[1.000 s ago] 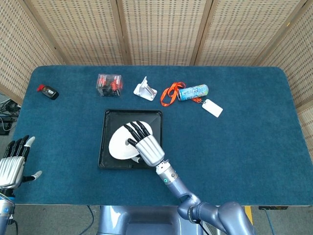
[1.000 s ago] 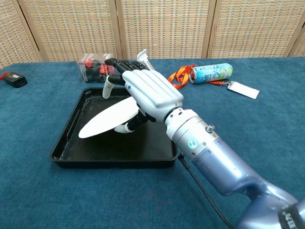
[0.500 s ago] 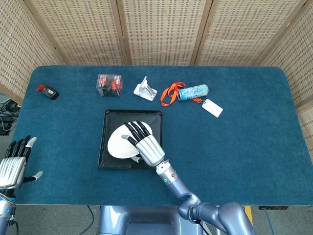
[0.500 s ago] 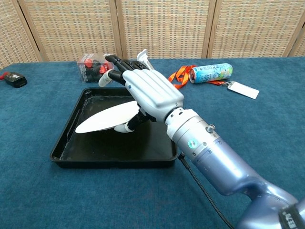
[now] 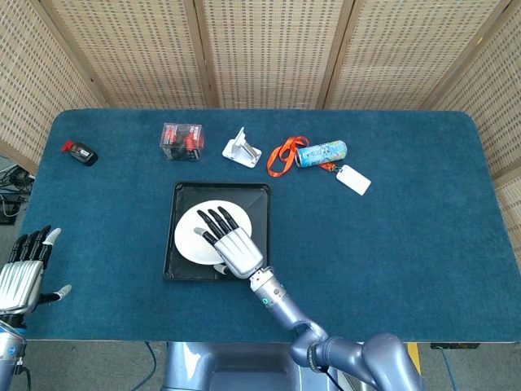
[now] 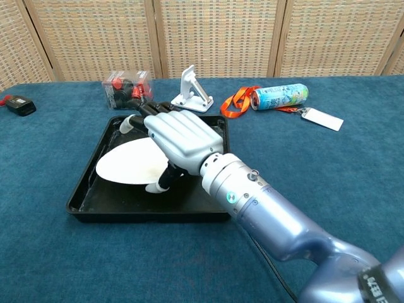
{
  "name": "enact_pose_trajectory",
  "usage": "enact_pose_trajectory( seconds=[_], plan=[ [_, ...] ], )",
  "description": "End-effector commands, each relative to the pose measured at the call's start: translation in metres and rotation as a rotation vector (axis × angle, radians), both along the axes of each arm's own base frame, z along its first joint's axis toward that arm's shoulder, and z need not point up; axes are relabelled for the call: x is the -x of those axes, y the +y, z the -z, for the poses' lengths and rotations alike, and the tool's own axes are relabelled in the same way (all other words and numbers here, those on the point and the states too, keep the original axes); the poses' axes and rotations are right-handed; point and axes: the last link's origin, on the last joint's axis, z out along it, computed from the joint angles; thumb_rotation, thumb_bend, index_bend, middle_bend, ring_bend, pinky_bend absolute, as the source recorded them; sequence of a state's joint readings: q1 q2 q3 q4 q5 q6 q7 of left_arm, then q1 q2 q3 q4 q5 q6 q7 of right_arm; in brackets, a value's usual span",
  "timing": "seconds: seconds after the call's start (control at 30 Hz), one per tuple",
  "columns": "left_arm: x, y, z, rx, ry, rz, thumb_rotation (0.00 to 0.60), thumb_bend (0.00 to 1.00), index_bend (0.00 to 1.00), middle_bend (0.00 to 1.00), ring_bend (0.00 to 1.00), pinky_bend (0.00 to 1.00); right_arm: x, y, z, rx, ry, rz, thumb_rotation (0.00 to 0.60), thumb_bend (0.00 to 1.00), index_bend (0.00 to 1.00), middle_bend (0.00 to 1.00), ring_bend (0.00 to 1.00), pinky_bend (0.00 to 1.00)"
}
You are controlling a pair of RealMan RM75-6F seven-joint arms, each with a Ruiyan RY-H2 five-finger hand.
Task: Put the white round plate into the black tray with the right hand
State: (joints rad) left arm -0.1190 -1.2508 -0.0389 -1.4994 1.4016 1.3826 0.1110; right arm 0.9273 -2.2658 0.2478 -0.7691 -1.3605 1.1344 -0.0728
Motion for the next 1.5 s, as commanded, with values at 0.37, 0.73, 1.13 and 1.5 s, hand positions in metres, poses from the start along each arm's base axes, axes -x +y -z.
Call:
enact_pose_trajectory(
  seconds=[0.37, 0.73, 1.13, 1.5],
  plan=[
    [0.000, -0.001, 0.001, 0.006, 0.002, -0.001, 0.600, 0.00, 0.00, 0.00, 0.00, 0.00, 0.020, -0.001, -0.004, -0.047, 0.118, 0.041, 0.600, 0.00, 0.23, 0.00, 0.00, 0.00],
    [-0.003, -0.002, 0.000, 0.001, 0.005, 0.010, 0.600, 0.00, 0.00, 0.00, 0.00, 0.00, 0.037, -0.002, -0.037, 0.024, 0.145, 0.053, 0.600, 0.00, 0.22, 0.00, 0.00, 0.00],
    [-0.006, -0.003, -0.001, -0.014, 0.013, 0.026, 0.600, 0.00, 0.00, 0.00, 0.00, 0.00, 0.092, 0.012, -0.130, 0.241, 0.026, 0.068, 0.600, 0.00, 0.23, 0.00, 0.00, 0.00],
    [-0.018, -0.007, -0.003, -0.040, 0.044, 0.068, 0.600, 0.00, 0.00, 0.00, 0.00, 0.00, 0.191, 0.073, -0.201, 0.294, 0.117, 0.175, 0.600, 0.00, 0.08, 0.00, 0.00, 0.00]
  ],
)
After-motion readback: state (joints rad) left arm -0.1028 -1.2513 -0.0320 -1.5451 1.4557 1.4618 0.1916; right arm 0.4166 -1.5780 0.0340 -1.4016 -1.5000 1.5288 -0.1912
